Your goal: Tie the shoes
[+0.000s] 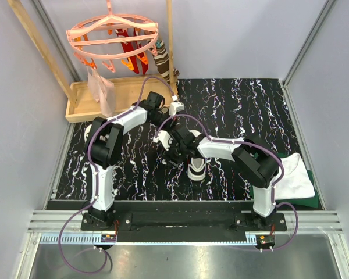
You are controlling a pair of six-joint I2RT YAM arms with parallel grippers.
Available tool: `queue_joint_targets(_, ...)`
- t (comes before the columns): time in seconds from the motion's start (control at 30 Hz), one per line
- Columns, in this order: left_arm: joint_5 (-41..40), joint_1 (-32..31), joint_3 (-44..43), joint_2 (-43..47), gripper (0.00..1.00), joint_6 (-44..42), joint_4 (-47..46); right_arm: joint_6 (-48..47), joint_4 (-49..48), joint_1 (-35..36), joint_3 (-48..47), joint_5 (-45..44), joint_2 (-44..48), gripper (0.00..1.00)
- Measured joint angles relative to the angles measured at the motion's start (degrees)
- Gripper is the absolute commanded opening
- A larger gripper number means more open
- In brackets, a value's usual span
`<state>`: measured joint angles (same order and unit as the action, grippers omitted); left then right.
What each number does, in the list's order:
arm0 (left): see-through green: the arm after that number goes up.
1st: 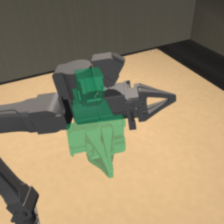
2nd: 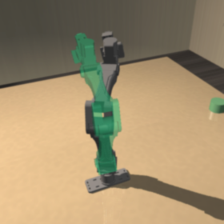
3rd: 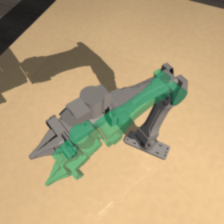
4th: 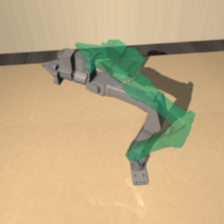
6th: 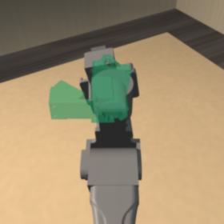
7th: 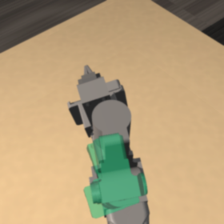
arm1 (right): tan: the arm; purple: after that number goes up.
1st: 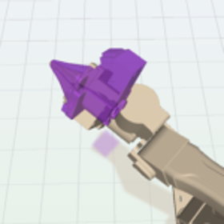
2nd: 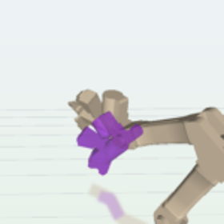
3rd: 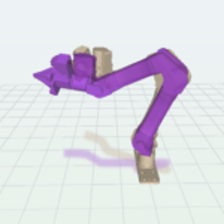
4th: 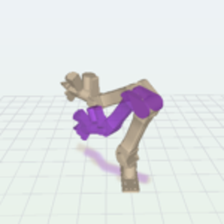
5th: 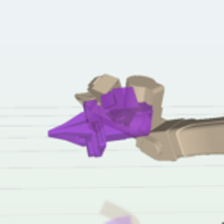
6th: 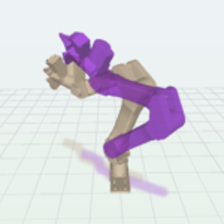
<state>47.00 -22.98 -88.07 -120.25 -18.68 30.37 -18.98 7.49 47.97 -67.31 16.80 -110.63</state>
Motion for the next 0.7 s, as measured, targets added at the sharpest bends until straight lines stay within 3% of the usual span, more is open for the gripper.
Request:
queue_joint_targets(0.03, 0.1, 0.0, 0.0, 0.0, 0.0, 0.1, 0.0, -0.3, -0.2, 0.1, 0.0, -0.6, -0.1, 0.45)
queue_joint_targets(0.07, 0.1, 0.0, 0.0, 0.0, 0.0, 0.2, 0.0, -0.7, -0.2, 0.4, 0.0, -1.2, -0.1, 0.32)
queue_joint_targets(0.13, 0.2, 0.0, 0.0, 0.0, 0.0, 0.3, 0.0, -1.1, -0.3, 0.9, 0.0, -2.1, -0.1, 0.17)
queue_joint_targets(0.17, 0.2, 0.0, 0.0, 0.0, 0.0, 0.3, 0.0, -1.2, -0.3, 1.4, 0.1, -2.4, 0.0, 0.02)
queue_joint_targets(0.2, 0.2, -0.1, 0.0, 0.0, 0.0, 0.3, 0.0, -1.2, -0.3, 1.8, 0.3, -2.9, 0.1, 0.0)
queue_joint_targets(0.4, 0.2, -0.6, 0.0, 0.2, 0.0, 0.3, 0.0, -1.8, 2.7, 3.3, 1.0, -6.8, 3.3, 0.0)
queue_joint_targets(0.7, -1.0, -1.0, 1.2, 7.8, 0.0, 1.8, 0.2, 2.2, 10.0, -0.6, -2.6, -5.2, 18.8, 0.0)
